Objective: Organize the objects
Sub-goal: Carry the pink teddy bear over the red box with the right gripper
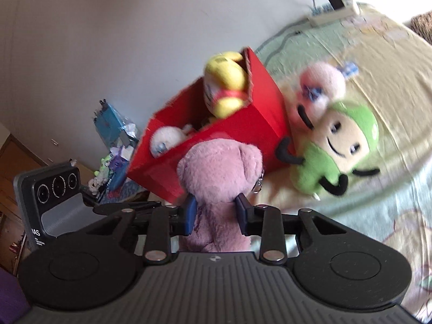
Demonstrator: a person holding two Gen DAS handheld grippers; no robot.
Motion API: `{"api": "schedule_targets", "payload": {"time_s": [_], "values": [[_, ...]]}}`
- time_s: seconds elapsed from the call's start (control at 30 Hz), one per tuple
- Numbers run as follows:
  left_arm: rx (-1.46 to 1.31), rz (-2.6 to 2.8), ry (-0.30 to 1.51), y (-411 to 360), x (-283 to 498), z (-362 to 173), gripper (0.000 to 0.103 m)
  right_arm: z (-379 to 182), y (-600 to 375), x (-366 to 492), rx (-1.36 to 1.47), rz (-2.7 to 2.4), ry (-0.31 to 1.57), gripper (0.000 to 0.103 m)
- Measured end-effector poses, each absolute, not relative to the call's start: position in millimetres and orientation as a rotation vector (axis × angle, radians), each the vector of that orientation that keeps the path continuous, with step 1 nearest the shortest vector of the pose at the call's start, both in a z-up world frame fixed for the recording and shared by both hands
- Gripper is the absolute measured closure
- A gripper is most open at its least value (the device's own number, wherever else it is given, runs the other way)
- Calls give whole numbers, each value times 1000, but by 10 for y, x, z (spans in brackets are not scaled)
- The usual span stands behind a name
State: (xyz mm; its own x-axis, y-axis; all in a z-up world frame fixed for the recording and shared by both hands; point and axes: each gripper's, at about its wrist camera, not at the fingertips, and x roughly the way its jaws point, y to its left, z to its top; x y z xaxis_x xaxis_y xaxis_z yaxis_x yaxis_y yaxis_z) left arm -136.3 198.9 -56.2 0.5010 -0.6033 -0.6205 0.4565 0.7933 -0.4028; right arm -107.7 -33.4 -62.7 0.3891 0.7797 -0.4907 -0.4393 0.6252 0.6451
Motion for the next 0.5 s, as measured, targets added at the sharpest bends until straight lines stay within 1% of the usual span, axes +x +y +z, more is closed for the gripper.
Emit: {"api": "schedule_targets", "payload": {"time_s": [0.2, 0.3, 0.4, 0.5], "values": [[-214, -583, 603, 2345, -1285, 84, 30, 19, -134, -848, 401, 925, 648, 70], [-202, -525, 515, 2482, -1203, 326, 30, 272, 32, -653, 368, 971, 564, 71], [-204, -459, 463, 2649, -1084, 446, 30, 458, 262, -403, 326, 1017, 492, 71], [-210, -389, 463, 2803, -940, 446, 30, 501, 508, -147, 291, 1046, 474, 71]]}}
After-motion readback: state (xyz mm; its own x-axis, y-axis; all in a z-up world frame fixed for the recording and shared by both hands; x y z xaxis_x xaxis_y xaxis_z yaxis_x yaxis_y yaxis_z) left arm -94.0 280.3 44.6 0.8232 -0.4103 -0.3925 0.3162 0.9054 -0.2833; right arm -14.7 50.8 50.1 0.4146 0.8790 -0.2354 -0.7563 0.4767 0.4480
